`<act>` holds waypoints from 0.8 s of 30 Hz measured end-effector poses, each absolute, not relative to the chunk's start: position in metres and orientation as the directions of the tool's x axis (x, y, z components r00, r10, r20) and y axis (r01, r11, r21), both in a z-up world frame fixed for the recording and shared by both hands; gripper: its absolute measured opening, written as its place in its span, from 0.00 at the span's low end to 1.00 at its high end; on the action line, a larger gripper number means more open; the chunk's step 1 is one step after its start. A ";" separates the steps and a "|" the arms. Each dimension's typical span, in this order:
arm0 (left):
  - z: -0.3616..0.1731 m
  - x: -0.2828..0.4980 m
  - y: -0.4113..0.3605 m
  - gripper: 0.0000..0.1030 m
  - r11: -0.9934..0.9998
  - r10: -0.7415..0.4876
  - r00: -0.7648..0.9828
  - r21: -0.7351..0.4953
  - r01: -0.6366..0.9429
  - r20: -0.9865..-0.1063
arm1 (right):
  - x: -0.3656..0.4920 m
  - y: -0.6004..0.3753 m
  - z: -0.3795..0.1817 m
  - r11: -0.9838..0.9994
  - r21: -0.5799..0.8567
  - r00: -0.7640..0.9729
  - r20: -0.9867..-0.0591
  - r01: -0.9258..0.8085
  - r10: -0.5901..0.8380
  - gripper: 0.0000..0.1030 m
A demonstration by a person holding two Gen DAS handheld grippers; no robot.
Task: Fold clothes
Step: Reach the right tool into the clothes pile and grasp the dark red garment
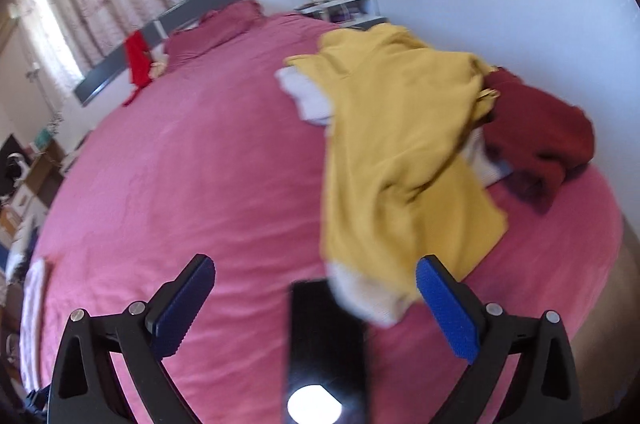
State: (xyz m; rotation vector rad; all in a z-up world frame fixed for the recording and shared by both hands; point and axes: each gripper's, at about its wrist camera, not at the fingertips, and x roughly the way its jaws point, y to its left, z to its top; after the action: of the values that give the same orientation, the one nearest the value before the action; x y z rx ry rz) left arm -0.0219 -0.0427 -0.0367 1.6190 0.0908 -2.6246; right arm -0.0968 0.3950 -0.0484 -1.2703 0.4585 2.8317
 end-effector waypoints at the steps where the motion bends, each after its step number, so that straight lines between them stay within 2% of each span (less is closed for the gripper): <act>1: -0.039 -0.023 -0.044 1.00 -0.997 -0.020 -0.442 -0.017 0.080 -0.897 | -0.103 0.404 -0.049 -0.959 0.250 -0.671 -0.735 -0.136 -0.097 1.00; 4: -0.050 -0.024 -0.049 1.00 -0.997 -0.030 -0.411 -0.002 0.077 -0.911 | -0.119 0.430 -0.046 -0.965 0.187 -0.671 -0.741 -0.187 -0.013 1.00; 9: -0.062 -0.026 -0.056 1.00 -0.996 -0.045 -0.372 0.013 0.088 -0.927 | -0.144 0.486 -0.040 -0.941 -0.071 -0.612 -0.743 -0.331 0.271 1.00; 14: -0.069 -0.031 -0.064 1.00 -0.993 -0.033 -0.356 -0.010 0.120 -0.934 | -0.156 0.530 -0.039 -0.919 -0.053 -0.580 -0.761 -0.391 0.291 1.00; 18: -0.074 -0.036 -0.064 1.00 -0.994 -0.035 -0.337 -0.002 0.108 -0.941 | -0.180 0.544 -0.042 -0.892 -0.253 -0.513 -0.745 -0.374 0.427 1.00; 21: -0.078 -0.039 -0.063 1.00 -0.995 -0.052 -0.322 0.020 0.100 -0.945 | -0.207 0.556 -0.066 -0.862 -0.399 -0.425 -0.753 -0.313 0.503 1.00; 24: -0.083 -0.041 -0.065 1.00 -0.994 -0.056 -0.295 0.025 0.106 -0.954 | -0.217 0.574 -0.092 -0.905 -0.287 -0.376 -0.838 -0.313 0.396 0.99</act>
State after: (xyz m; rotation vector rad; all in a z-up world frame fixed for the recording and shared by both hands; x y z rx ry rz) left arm -0.0413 -0.0654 -0.0830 1.8020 0.0646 -2.4490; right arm -0.2170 0.5743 -0.0916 -1.4317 -0.1114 2.2989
